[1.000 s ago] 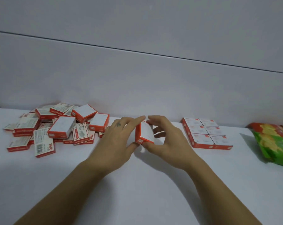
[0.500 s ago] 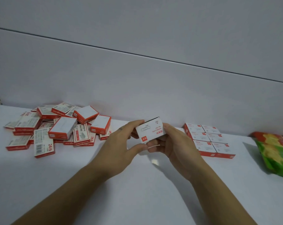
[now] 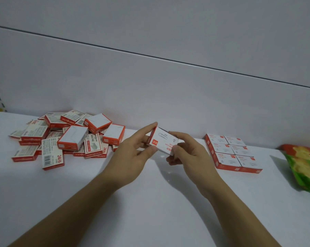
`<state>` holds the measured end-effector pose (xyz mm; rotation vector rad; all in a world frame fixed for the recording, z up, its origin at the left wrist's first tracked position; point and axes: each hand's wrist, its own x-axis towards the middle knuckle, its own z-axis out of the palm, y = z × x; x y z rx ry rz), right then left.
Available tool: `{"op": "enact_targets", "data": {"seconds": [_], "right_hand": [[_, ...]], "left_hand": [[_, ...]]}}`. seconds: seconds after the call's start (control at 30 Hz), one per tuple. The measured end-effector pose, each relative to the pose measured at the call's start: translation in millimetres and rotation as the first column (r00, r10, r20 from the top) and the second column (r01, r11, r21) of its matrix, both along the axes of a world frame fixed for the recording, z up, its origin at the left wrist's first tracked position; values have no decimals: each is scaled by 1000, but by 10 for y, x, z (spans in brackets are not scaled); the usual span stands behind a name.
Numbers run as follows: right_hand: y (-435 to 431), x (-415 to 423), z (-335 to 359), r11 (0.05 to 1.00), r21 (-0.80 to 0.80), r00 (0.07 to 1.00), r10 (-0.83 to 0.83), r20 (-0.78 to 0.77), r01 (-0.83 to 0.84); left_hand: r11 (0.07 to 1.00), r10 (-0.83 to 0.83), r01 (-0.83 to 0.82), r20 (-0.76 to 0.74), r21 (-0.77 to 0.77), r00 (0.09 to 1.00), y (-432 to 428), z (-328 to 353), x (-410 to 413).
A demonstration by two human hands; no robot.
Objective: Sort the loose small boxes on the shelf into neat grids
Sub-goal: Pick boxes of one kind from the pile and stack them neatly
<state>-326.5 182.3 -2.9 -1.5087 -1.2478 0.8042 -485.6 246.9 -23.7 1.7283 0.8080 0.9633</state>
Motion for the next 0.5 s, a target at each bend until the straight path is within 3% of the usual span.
{"op": "enact_targets", "data": {"seconds": [0.17,0.33,0.43,0.5], "right_hand": [[-22,11,-5,992,-97,992,87,89,-78],[-35,-54,-1,988,-114,984,123,130,-108],[-13,-39,-8,998,-56,999,8,-38,-10],[-24,-29,12,998,-41,994,39,-102,-43]], "left_hand": [[987,19,15,210,-158,978,-55,49,17],[992,81,-64,154,-112,985,-77,52,21],[996,70,-73,51,49,996,-64,24,26],[996,49,-51,37,75,998,-70,9,33]]}}
